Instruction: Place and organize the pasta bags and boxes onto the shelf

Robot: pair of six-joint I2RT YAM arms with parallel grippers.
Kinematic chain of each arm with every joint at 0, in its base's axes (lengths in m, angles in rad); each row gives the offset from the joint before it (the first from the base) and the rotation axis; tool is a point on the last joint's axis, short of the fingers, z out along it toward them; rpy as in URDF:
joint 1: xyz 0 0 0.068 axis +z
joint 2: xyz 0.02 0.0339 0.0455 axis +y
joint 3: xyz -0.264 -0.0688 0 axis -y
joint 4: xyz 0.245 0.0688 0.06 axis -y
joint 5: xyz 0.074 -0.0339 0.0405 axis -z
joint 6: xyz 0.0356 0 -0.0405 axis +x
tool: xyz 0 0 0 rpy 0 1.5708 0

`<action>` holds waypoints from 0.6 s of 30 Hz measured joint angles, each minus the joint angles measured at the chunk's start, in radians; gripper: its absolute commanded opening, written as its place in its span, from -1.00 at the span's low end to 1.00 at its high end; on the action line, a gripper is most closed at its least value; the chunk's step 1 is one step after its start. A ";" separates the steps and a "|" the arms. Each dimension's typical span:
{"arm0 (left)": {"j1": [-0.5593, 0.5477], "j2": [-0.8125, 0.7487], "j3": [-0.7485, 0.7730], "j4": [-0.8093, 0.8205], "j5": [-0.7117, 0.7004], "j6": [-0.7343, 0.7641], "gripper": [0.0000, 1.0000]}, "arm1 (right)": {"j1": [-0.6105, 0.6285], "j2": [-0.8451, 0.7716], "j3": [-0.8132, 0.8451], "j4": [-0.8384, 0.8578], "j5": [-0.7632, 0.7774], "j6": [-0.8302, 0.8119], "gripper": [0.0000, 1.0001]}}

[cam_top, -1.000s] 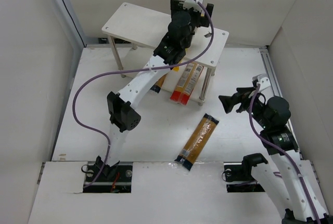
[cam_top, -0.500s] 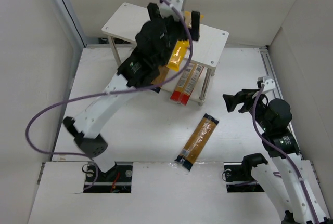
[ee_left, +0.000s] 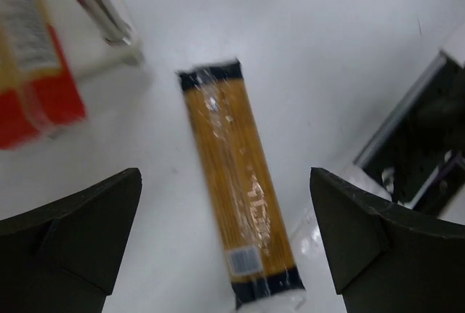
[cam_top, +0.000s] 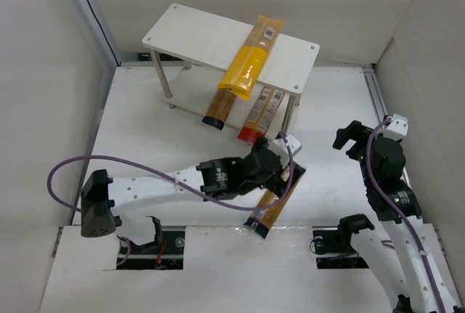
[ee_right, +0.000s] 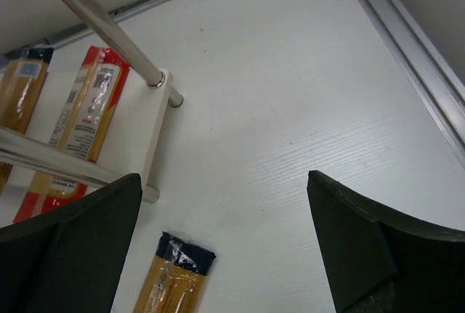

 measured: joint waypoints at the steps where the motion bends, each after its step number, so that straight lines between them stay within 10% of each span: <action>1: -0.028 0.000 -0.041 -0.011 0.018 -0.020 0.98 | 0.000 -0.011 0.000 -0.002 0.010 0.004 1.00; 18: -0.055 0.491 -0.029 -0.031 0.054 -0.177 0.98 | 0.000 -0.060 0.000 0.002 0.014 0.003 1.00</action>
